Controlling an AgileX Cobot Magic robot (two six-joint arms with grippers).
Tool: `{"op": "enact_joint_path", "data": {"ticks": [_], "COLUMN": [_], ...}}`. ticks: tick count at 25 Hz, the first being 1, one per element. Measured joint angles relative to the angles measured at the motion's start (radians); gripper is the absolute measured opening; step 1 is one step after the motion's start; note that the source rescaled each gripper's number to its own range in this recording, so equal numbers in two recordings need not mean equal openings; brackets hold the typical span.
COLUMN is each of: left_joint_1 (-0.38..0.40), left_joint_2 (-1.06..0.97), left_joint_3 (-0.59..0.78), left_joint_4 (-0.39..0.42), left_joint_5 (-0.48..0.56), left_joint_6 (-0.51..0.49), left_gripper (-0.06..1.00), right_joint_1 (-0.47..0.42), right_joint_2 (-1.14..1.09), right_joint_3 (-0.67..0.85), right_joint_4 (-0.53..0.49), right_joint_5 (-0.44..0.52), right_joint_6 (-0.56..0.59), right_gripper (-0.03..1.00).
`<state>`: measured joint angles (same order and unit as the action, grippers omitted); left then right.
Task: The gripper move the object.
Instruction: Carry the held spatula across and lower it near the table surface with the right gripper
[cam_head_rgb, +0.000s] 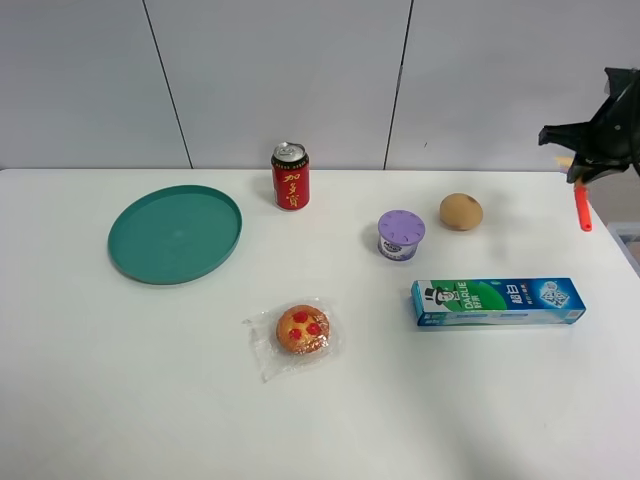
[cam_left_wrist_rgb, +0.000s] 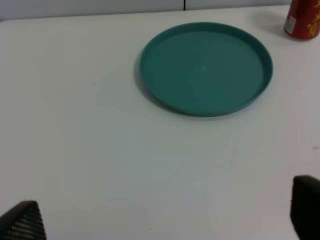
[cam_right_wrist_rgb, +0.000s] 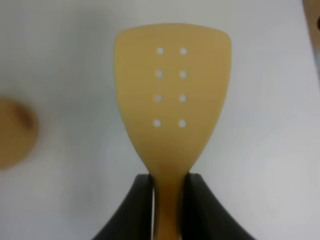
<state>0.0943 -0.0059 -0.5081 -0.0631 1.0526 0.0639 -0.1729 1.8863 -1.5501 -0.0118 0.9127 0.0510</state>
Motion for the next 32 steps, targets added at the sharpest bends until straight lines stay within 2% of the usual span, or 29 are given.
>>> {"op": "enact_joint_path", "data": {"ticks": [4,9,13,16,19,24,27,32], "left_joint_1": [0.0,0.0,0.0,0.0,0.0,0.0,0.0,0.0], "left_joint_2": [0.0,0.0,0.0,0.0,0.0,0.0,0.0,0.0], "left_joint_3": [0.0,0.0,0.0,0.0,0.0,0.0,0.0,0.0], "left_joint_4": [0.0,0.0,0.0,0.0,0.0,0.0,0.0,0.0], "left_joint_5": [0.0,0.0,0.0,0.0,0.0,0.0,0.0,0.0], "left_joint_6": [0.0,0.0,0.0,0.0,0.0,0.0,0.0,0.0], "left_gripper": [1.0,1.0,1.0,1.0,1.0,1.0,1.0,1.0], "right_joint_1": [0.038,0.1,0.216,0.346,0.477,0.655,0.722,0.768], "right_joint_2": [-0.133,-0.234,-0.283,-0.289,-0.28,-0.207,-0.142,-0.015], "right_joint_3": [0.0,0.0,-0.002,-0.002,-0.002,-0.002,-0.003,-0.003], "right_joint_4": [0.042,0.088,0.107,0.116,0.124,0.131,0.131,0.13], "right_joint_5": [0.104,0.18,0.232,0.235,0.214,0.111,0.08,-0.015], "right_joint_6": [-0.135,-0.223,-0.271,-0.316,-0.376,-0.485,-0.501,-0.5], "right_gripper": [0.0,0.0,0.0,0.0,0.0,0.0,0.0,0.0]}}
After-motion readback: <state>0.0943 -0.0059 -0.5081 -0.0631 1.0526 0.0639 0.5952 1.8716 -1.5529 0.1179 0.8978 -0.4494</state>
